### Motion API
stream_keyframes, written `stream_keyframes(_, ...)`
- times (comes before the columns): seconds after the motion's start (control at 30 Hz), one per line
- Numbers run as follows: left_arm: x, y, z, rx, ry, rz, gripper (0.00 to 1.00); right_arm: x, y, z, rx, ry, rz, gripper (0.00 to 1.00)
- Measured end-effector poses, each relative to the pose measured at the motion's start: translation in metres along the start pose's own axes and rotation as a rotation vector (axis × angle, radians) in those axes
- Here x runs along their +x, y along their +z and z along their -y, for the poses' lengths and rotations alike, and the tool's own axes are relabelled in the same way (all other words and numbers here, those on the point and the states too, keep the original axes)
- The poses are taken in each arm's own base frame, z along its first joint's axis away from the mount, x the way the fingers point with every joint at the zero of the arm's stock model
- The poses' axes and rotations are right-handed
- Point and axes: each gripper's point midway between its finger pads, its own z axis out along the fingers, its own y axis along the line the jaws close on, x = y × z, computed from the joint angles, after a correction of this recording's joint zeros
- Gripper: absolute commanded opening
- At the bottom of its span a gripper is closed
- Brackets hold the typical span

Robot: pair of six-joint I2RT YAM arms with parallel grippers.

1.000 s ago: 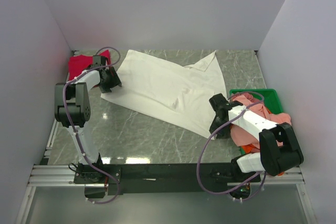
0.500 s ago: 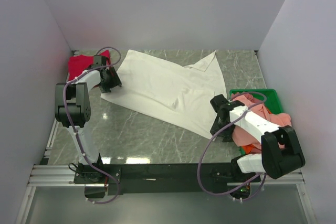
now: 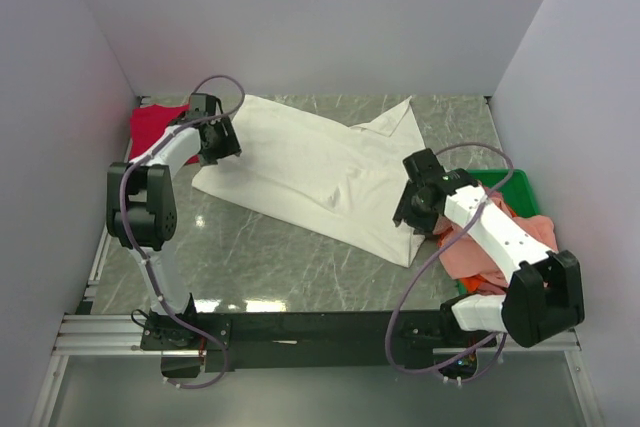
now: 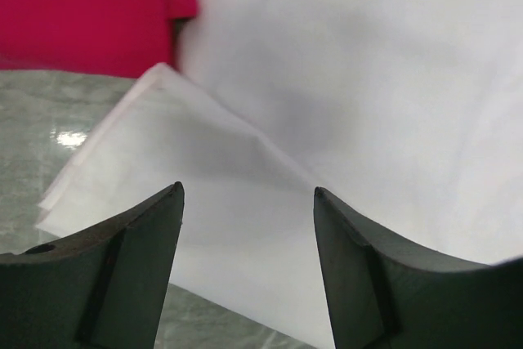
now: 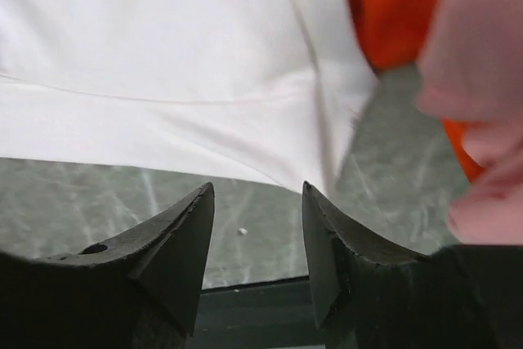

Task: Fold and stack the t-shirts
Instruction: Fold the tshirt

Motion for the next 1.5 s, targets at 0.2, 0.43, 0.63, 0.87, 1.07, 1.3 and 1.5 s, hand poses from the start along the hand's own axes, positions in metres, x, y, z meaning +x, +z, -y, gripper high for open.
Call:
stream_keyframes(0.2, -0.004, -0.010, 0.046, 0.116, 0.055, 0.014, 0.70, -0.030, 0.015, -0.049, -0.105, -0.060, 0.003, 0.53)
stream_keyframes(0.43, 0.025, 0.017, 0.073, 0.202, 0.085, -0.080, 0.70, -0.041, 0.052, -0.086, -0.164, -0.124, -0.029, 0.52)
stream_keyframes(0.63, 0.048, 0.031, 0.067, 0.210, 0.056, -0.138, 0.70, -0.036, 0.072, -0.101, -0.221, -0.138, -0.049, 0.52)
stream_keyframes(0.87, 0.052, 0.028, 0.065, 0.243, 0.017, -0.096, 0.70, -0.008, 0.089, -0.097, -0.243, -0.153, -0.114, 0.51)
stream_keyframes(1.07, 0.071, 0.015, 0.052, 0.241, -0.012, -0.086, 0.70, -0.004, 0.088, -0.098, -0.276, -0.137, -0.106, 0.51)
stream_keyframes(1.3, 0.100, -0.008, 0.028, 0.200, -0.069, -0.095, 0.70, 0.013, 0.083, -0.096, -0.313, -0.127, -0.097, 0.51)
stream_keyframes(1.5, 0.126, -0.029, 0.009, 0.173, -0.113, -0.101, 0.70, 0.041, 0.073, -0.087, -0.316, -0.136, -0.113, 0.51)
